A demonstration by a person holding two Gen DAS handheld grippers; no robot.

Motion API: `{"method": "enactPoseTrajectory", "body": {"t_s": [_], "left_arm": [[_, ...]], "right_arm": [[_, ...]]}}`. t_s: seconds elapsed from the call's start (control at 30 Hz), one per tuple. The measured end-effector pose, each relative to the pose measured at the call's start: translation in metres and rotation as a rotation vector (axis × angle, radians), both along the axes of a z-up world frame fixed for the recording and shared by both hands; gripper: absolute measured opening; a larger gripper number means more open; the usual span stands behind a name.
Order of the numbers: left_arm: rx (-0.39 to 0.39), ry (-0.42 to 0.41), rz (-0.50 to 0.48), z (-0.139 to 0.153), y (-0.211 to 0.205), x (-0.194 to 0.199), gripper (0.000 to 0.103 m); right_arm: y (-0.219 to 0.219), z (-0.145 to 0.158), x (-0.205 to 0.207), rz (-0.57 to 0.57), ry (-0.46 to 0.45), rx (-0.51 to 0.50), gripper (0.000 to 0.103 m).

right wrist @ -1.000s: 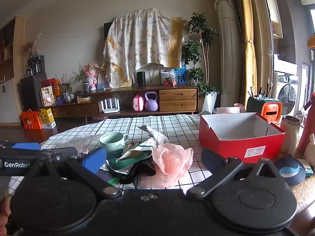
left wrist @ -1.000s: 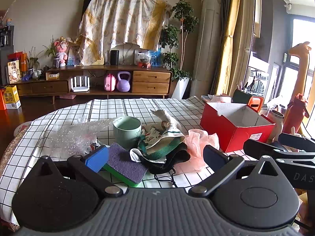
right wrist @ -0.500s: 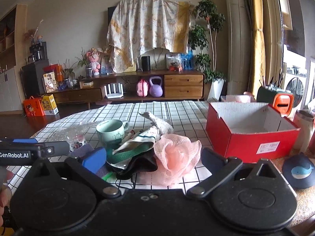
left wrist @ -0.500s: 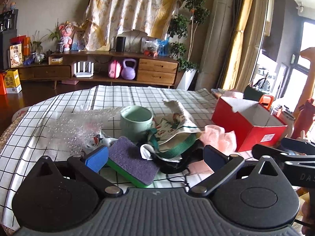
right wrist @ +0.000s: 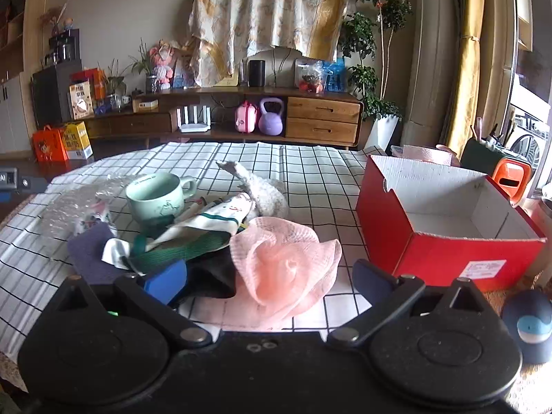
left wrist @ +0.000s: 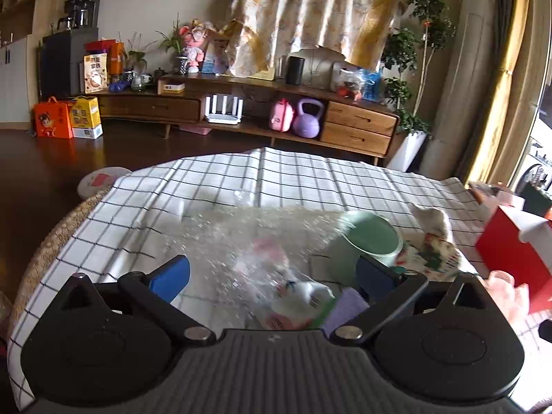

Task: Organize soft objects
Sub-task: 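Grasp the bubble wrap with the left gripper while the right gripper grasps the pink mesh puff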

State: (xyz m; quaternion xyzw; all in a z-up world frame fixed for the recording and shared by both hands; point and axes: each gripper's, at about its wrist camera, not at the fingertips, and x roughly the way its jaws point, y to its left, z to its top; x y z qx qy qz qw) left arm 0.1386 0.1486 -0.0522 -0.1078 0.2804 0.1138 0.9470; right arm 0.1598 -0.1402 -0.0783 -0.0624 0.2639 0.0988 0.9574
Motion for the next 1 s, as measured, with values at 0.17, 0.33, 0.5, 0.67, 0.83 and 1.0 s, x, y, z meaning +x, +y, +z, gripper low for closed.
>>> {"method": "enactPoseTrajectory", "body": {"t_s": [0.17, 0.33, 0.5, 0.67, 0.83, 1.0], "left_arm": [[0.038, 0.055, 0.009, -0.012, 0.011, 0.036, 0.103], [0.085, 0.102, 0.004, -0.029, 0.009, 0.066, 0.103], [0.112, 0.148, -0.029, -0.044, -0.006, 0.086, 0.103], [0.185, 0.201, -0.023, -0.060, -0.014, 0.099, 0.103], [0.102, 0.193, 0.021, -0.062, 0.006, 0.103, 0.099], [0.058, 0.201, 0.033, -0.062, 0.013, 0.103, 0.067]], "right_arm": [[0.001, -0.010, 0.029, -0.007, 0.008, -0.049, 0.101], [0.004, -0.020, 0.050, 0.012, 0.042, -0.066, 0.100], [0.010, -0.029, 0.059, 0.053, 0.062, -0.099, 0.098], [0.012, -0.038, 0.067, 0.070, 0.088, -0.118, 0.096], [0.008, -0.043, 0.076, 0.058, 0.116, -0.092, 0.084], [0.007, -0.048, 0.081, 0.055, 0.135, -0.075, 0.072]]}}
